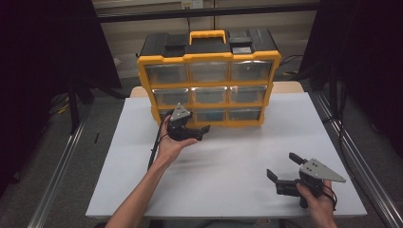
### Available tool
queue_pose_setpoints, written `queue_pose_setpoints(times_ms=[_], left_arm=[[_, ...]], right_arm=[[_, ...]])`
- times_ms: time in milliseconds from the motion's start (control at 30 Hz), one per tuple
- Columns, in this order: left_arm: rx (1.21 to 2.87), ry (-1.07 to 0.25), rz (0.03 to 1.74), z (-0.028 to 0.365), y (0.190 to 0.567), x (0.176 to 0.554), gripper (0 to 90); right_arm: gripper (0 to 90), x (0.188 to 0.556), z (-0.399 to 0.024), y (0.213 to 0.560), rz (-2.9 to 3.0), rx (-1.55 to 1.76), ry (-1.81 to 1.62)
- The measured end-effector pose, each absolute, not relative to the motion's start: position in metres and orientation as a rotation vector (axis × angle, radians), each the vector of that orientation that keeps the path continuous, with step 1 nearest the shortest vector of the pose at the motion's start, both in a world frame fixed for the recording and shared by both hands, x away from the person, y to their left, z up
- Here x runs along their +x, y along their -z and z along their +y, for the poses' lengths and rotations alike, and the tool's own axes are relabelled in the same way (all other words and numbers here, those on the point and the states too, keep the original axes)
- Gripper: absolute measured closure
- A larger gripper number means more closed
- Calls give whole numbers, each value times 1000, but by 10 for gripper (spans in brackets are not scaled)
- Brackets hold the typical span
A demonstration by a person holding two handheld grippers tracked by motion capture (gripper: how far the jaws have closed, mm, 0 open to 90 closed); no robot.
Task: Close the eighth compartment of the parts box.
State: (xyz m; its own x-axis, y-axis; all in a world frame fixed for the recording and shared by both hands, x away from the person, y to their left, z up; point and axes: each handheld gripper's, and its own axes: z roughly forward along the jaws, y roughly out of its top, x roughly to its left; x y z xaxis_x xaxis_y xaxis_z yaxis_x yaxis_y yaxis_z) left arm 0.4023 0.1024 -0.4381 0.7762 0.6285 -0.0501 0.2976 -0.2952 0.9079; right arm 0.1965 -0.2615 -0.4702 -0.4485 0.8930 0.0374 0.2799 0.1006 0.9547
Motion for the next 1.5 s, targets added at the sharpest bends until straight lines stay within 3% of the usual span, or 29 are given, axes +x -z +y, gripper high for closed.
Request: queue_pose_setpoints(times_ms=[433,1500], left_arm=[[1852,-398,661,121,432,382,29],[1717,-455,808,190,438,326,39]], right_arm=[[11,198,-262,471,1803,1154,-1357],[9,198,-262,471,1795,1166,-1346]])
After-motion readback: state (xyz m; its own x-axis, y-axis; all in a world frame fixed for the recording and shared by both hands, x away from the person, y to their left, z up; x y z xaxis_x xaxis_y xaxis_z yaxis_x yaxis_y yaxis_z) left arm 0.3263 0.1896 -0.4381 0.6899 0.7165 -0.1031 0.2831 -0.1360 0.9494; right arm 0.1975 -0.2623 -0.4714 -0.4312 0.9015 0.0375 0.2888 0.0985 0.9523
